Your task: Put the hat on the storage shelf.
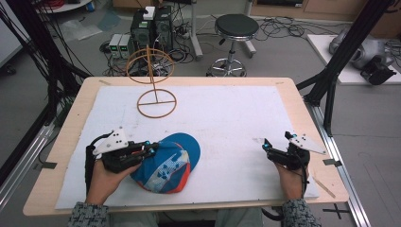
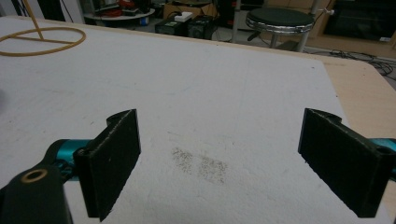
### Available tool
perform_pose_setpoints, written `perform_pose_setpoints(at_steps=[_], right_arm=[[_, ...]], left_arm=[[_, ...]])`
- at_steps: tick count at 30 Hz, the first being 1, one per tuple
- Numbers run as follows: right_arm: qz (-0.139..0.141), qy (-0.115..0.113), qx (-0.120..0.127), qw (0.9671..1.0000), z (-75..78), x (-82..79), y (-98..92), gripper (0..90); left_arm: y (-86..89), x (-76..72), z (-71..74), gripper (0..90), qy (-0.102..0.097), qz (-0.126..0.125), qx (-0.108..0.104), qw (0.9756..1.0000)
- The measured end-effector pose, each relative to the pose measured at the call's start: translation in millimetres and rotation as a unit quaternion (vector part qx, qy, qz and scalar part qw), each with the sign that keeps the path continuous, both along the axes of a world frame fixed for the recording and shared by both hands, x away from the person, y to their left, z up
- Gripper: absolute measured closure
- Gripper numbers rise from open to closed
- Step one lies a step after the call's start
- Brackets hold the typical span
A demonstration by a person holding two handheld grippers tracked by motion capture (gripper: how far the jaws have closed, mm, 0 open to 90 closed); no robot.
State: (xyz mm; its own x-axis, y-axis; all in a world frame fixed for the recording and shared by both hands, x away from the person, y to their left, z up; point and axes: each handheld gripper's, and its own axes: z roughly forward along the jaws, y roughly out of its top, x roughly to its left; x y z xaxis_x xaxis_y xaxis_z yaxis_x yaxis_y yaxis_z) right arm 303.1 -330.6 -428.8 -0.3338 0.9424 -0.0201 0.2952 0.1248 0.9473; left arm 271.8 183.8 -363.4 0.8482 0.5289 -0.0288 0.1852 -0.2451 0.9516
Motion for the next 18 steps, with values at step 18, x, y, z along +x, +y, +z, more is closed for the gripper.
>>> perform_pose_setpoints(at_steps=[18], right_arm=[[-0.007, 0.003, 0.009, 0.9999, 0.0, -0.5, -5.2, 12.1]], left_arm=[[-16.5, 19.8, 50.6, 88.7, -0.024, -0.032, 0.024, 0.9989]])
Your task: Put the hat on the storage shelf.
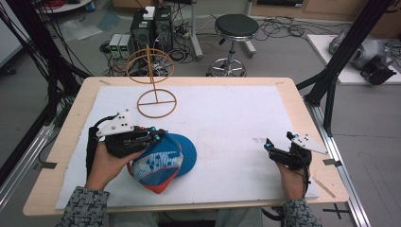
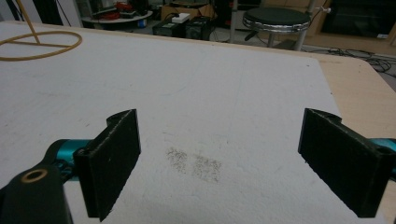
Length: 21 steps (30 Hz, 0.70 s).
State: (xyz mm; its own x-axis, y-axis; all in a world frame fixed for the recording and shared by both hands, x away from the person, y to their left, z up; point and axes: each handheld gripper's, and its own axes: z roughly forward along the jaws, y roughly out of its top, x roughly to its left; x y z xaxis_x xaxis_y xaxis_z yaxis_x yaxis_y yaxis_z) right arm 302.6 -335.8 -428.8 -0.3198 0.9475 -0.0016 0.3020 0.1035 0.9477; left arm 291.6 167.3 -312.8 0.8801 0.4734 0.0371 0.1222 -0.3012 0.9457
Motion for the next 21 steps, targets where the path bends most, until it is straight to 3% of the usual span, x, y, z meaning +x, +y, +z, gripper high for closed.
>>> perform_pose_setpoints(at_steps=[11, 21], right_arm=[[0.000, 0.000, 0.002, 1.0000, -0.5, 1.2, -1.2, 12.1], [-0.002, 0.004, 0.006, 1.0000, -0.8, 1.2, -2.3, 12.1]], left_arm=[[-1.4, 15.8, 37.8, 88.7, -0.029, -0.005, 0.001, 0.9996], [-7.2, 34.8, 77.3, 88.7, -0.062, -0.021, 0.018, 0.9977]])
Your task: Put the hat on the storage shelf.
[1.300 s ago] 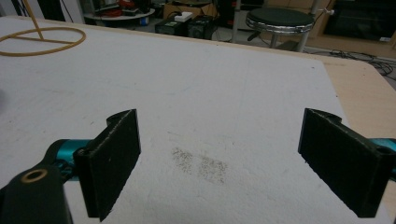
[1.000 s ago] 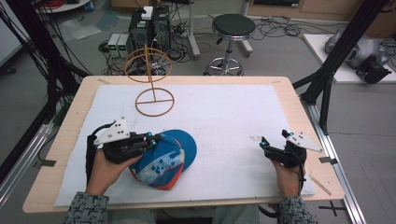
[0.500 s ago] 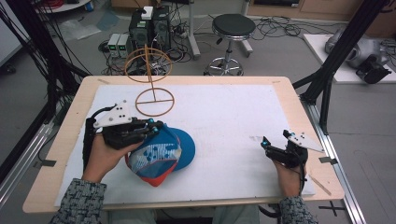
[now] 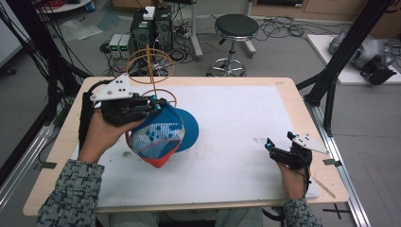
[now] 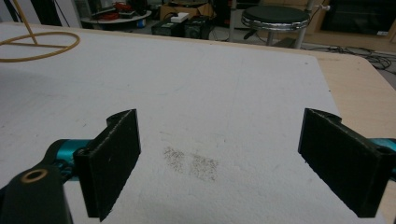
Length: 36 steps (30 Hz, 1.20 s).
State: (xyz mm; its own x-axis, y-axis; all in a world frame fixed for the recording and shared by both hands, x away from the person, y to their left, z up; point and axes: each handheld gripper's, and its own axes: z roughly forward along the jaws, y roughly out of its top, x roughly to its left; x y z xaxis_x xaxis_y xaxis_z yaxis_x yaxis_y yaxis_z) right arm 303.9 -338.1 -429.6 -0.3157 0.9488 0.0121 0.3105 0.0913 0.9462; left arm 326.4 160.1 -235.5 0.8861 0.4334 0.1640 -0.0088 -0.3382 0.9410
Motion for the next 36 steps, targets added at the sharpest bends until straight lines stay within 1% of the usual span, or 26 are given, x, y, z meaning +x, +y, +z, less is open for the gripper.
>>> perform_pose_setpoints(at_steps=[3, 5, 9, 13, 22, 25, 26, 29, 31, 35, 36], right_arm=[[0.002, -0.003, -0.004, 1.0000, -0.4, 0.6, 0.6, 12.1], [0.001, -0.001, -0.001, 1.0000, -0.5, 0.7, 0.8, 12.1], [0.000, -0.001, -0.002, 1.0000, -0.8, 1.1, -0.3, 12.1], [0.000, 0.001, -0.002, 1.0000, -1.4, 2.1, -0.7, 12.1], [-0.003, 0.003, 0.004, 1.0000, -2.3, 2.6, -3.0, 12.1], [-0.003, 0.003, 0.002, 1.0000, -2.4, 2.3, -3.4, 12.1], [-0.003, 0.003, 0.002, 1.0000, -2.4, 2.3, -3.4, 12.1], [-0.002, 0.003, 0.001, 1.0000, -2.7, 2.0, -3.8, 12.1], [-0.003, 0.004, 0.000, 1.0000, -2.8, 2.1, -3.9, 12.1], [-0.003, 0.005, -0.003, 1.0000, -2.9, 2.0, -4.1, 12.1], [-0.003, 0.007, -0.002, 1.0000, -2.9, 1.8, -3.8, 12.1]], left_arm=[[-1.8, 6.0, 10.4, 88.7, -0.005, -0.003, -0.001, 1.0000], [-2.4, 11.2, 19.7, 88.7, -0.013, -0.002, 0.004, 0.9999], [-1.3, 21.1, 35.3, 88.7, -0.027, 0.001, 0.004, 0.9996], [-1.3, 29.9, 46.6, 88.7, -0.037, 0.000, 0.005, 0.9993], [-3.4, 49.2, 65.6, 88.8, -0.049, -0.001, 0.005, 0.9988], [-3.4, 54.0, 71.8, 88.8, -0.054, -0.001, 0.006, 0.9985], [-3.3, 55.6, 73.7, 88.8, -0.055, -0.003, 0.002, 0.9985], [-0.9, 60.8, 80.4, 88.8, -0.058, -0.004, 0.004, 0.9983], [0.8, 64.5, 83.5, 88.8, -0.059, 0.000, 0.003, 0.9983], [4.6, 72.6, 89.7, 88.8, -0.062, 0.005, 0.000, 0.9981], [5.8, 75.8, 91.6, 88.8, -0.064, 0.005, -0.006, 0.9980]])
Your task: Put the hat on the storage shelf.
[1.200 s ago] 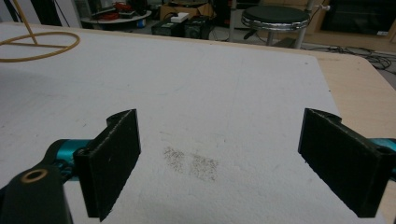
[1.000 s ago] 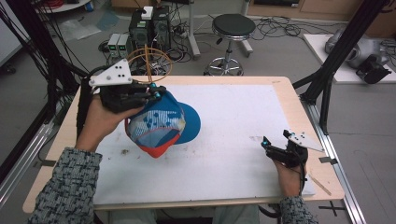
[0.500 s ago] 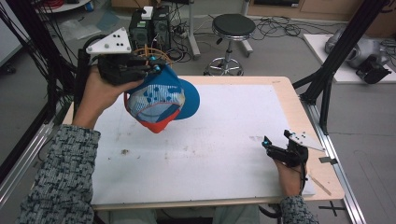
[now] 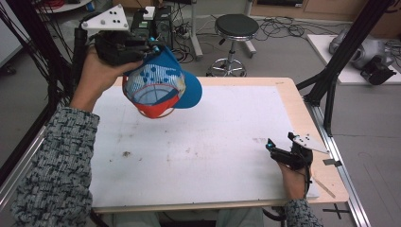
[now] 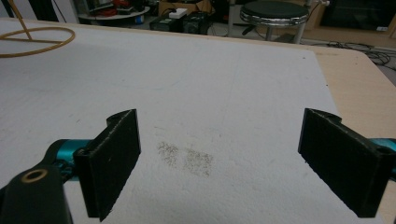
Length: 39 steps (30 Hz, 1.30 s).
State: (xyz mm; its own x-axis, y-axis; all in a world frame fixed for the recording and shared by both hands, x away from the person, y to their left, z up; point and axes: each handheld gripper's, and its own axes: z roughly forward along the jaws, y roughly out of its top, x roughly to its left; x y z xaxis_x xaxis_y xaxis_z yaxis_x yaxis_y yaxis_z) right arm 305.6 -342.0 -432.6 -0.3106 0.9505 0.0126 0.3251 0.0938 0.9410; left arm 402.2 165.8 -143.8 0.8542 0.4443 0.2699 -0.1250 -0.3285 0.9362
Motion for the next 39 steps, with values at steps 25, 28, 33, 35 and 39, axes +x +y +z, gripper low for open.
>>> perform_pose_setpoints(at_steps=[25, 28, 33, 35, 39], right_arm=[[0.011, 0.006, 0.003, 0.9999, -0.8, -4.6, -3.2, 12.1], [0.012, 0.006, 0.002, 0.9999, -1.1, -4.4, -3.5, 12.1], [0.014, 0.009, 0.002, 0.9999, -1.4, -3.9, -3.2, 12.1], [0.013, 0.009, 0.001, 0.9999, -1.4, -4.0, -3.4, 12.1], [0.013, 0.010, 0.000, 0.9999, -2.0, -3.9, -4.7, 12.1]], left_arm=[[14.2, 65.6, 14.7, 88.8, 0.002, 0.064, 0.001, 0.9979], [18.3, 71.7, 9.4, 88.8, 0.003, 0.079, 0.007, 0.9969], [25.9, 81.3, 2.9, 88.8, 0.014, 0.095, 0.001, 0.9954], [28.4, 84.2, 0.6, 88.8, 0.016, 0.101, 0.002, 0.9947], [34.1, 89.3, -5.1, 88.8, 0.023, 0.108, 0.001, 0.9939]])
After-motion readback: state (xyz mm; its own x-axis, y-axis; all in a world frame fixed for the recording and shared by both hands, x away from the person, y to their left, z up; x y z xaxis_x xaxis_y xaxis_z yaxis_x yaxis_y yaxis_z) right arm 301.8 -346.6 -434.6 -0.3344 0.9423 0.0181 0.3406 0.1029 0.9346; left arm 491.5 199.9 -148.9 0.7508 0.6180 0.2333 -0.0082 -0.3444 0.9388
